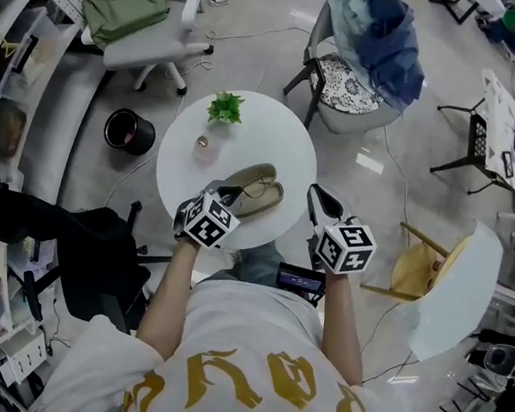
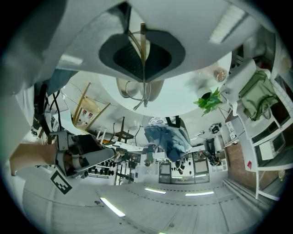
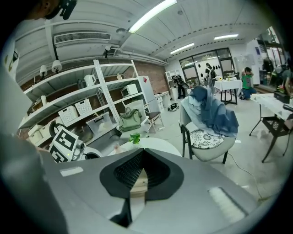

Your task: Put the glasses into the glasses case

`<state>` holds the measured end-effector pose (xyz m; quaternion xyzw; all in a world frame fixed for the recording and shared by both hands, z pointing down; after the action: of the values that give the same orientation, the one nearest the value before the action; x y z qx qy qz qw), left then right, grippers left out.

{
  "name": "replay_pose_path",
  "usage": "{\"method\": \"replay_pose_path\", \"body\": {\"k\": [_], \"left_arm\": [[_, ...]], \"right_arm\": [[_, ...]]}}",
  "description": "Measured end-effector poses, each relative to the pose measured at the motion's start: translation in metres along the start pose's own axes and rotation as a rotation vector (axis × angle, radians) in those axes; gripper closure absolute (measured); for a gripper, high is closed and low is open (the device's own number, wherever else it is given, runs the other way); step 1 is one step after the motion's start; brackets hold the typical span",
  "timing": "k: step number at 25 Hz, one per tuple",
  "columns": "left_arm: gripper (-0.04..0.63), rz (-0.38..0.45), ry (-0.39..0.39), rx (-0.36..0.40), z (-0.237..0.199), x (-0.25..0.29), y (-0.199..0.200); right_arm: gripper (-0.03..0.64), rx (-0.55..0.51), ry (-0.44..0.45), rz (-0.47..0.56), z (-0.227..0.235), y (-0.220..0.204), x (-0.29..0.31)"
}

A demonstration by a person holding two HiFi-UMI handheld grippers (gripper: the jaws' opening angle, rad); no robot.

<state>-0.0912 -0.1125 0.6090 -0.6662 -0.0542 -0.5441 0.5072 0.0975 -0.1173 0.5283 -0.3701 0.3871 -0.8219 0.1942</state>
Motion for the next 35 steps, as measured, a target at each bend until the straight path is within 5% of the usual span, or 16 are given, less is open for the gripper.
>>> {"method": "replay_pose_path", "body": {"k": [26, 35], "left_arm": [[0.577, -0.105, -0.006, 0.114, 0.002, 0.083, -0.017], [0.561, -0.094, -0.022, 0.076, 0.004, 0.080, -0.017]], "right_arm": [[0.589, 0.074, 0.016, -0.116, 0.053, -0.011, 0.036], [0.589, 0.069, 0.020, -0.104, 0.049, -0.009, 0.034]]}}
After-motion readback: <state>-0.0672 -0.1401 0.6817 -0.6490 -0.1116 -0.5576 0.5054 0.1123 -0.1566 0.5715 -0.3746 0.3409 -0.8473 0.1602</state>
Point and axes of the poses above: the fingertips, and each gripper's own axes: x forward along the fingers, z to its right, y out of its top, the point moved 4 cm from there along -x, backward along the fingers, and after that the axes turned 12 degrees about y, right-handed, at the moved point
